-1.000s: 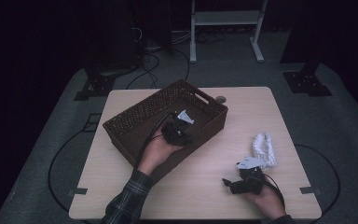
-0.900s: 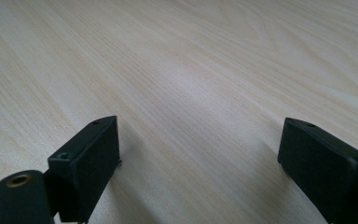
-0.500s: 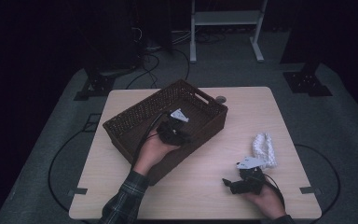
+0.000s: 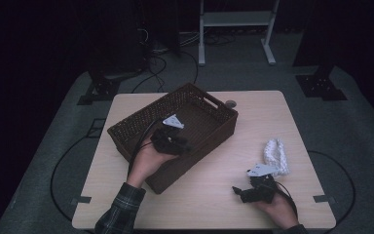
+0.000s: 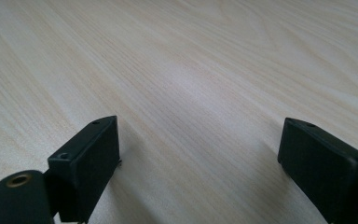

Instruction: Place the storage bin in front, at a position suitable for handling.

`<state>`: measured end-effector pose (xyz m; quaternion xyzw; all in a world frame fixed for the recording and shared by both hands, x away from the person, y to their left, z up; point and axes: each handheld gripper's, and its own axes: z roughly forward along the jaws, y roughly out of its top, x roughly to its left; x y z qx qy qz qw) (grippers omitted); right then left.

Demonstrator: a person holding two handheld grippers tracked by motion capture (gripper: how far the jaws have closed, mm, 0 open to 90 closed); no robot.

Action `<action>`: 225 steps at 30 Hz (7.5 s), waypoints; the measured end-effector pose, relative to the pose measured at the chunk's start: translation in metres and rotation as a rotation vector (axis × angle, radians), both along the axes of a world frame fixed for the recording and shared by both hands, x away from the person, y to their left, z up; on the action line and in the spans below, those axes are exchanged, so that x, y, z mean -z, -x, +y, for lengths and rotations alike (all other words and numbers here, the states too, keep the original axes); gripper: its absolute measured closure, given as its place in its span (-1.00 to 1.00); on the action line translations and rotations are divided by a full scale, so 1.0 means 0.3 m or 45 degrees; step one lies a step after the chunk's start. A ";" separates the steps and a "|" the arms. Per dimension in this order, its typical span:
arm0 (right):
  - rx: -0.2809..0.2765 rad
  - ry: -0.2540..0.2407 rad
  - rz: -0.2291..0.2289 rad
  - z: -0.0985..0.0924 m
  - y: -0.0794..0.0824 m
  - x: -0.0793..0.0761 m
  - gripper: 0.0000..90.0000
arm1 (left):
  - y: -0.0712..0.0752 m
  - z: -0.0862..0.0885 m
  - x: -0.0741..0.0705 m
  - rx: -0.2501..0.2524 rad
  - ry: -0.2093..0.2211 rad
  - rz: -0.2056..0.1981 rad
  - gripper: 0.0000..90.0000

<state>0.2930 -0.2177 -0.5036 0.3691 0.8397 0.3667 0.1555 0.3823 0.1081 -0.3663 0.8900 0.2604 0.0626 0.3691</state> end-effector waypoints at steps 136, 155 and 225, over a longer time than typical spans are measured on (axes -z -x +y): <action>0.365 0.132 0.012 -0.315 -0.172 -0.082 0.28 | 0.188 0.114 0.151 0.037 0.047 -0.046 0.60; 0.266 -0.016 -0.070 -0.279 -0.194 -0.187 0.40 | 0.187 0.115 0.150 0.037 0.049 -0.041 0.60; 0.021 0.003 0.012 0.010 -0.398 -0.134 0.46 | 0.186 0.116 0.149 0.042 0.049 -0.037 0.59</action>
